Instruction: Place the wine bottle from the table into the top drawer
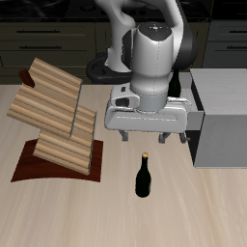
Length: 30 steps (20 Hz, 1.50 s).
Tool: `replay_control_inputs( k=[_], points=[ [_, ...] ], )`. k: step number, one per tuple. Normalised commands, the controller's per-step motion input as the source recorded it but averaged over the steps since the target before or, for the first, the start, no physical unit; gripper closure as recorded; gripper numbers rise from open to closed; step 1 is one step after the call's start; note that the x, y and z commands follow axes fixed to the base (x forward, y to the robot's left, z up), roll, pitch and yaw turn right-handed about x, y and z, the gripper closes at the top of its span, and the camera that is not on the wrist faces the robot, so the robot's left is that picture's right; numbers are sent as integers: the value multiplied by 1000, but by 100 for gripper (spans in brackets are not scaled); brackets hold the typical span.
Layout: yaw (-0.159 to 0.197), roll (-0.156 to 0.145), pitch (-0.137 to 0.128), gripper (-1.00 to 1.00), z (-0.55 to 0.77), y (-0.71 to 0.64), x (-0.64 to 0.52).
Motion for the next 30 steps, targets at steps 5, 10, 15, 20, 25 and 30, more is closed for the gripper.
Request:
replay_control_inputs(
  k=[5, 10, 15, 20, 25, 30],
  points=[
    [-12, 19, 27, -100, -214, 60, -1],
    [7, 1, 20, -100, -170, 2, 22],
    [-6, -15, 18, -100, -155, -97, 54],
    [1, -7, 24, -100, -184, -43, 47],
    [-11, 28, 43, -100, -286, 80, 35],
    [-31, 35, 61, 100, -352, 118, 15]
  ],
)
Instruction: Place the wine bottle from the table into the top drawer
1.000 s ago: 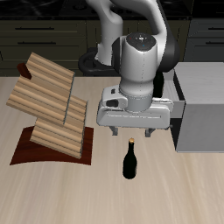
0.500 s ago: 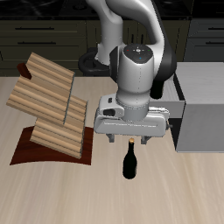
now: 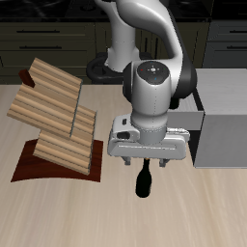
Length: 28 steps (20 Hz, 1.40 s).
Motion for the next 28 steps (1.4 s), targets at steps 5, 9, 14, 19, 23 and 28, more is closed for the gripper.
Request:
replay_control_inputs(
  k=[5, 9, 14, 19, 23, 28],
  points=[
    [-18, 7, 14, 100, -74, 30, -9],
    [-18, 3, -15, 100, 109, -6, 25],
    [-9, -2, -3, 100, 68, 1, 2],
    [-3, 0, -22, 100, 268, 9, -23],
    [18, 2, -54, 100, 409, 53, -87],
    [0, -6, -30, 100, 316, -5, -79]
  ],
)
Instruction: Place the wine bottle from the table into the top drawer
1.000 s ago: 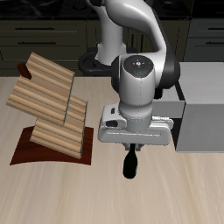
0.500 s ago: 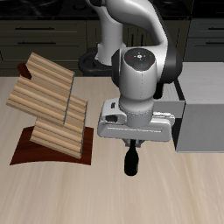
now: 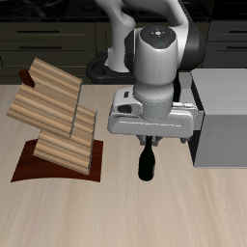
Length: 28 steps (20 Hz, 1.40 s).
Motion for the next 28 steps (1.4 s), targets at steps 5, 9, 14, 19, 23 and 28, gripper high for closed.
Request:
replay_control_inputs(
  k=[5, 9, 14, 19, 23, 28],
  points=[
    [26, 2, -61, 100, 437, 24, -118],
    [0, -12, -62, 100, 463, -44, -97],
    [10, 1, -70, 100, 483, 27, -165],
    [9, -9, -75, 100, 580, 36, -130],
    [-8, -15, -36, 100, 439, -2, -2],
    [-26, -28, -26, 100, 335, -51, 22]
  ],
)
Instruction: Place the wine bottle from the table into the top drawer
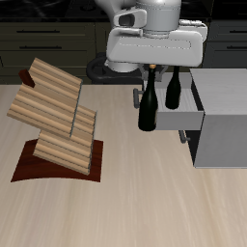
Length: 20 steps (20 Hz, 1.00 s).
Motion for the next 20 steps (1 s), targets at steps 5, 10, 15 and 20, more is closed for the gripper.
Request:
replay_control_inputs(
  k=[5, 10, 15, 20],
  points=[
    [-4, 8, -31, 100, 237, 38, -122],
    [10, 3, -27, 100, 209, 30, -142],
    [-9, -13, -18, 100, 158, -48, -116],
    [3, -9, -21, 100, 115, -34, -141]
  ],
)
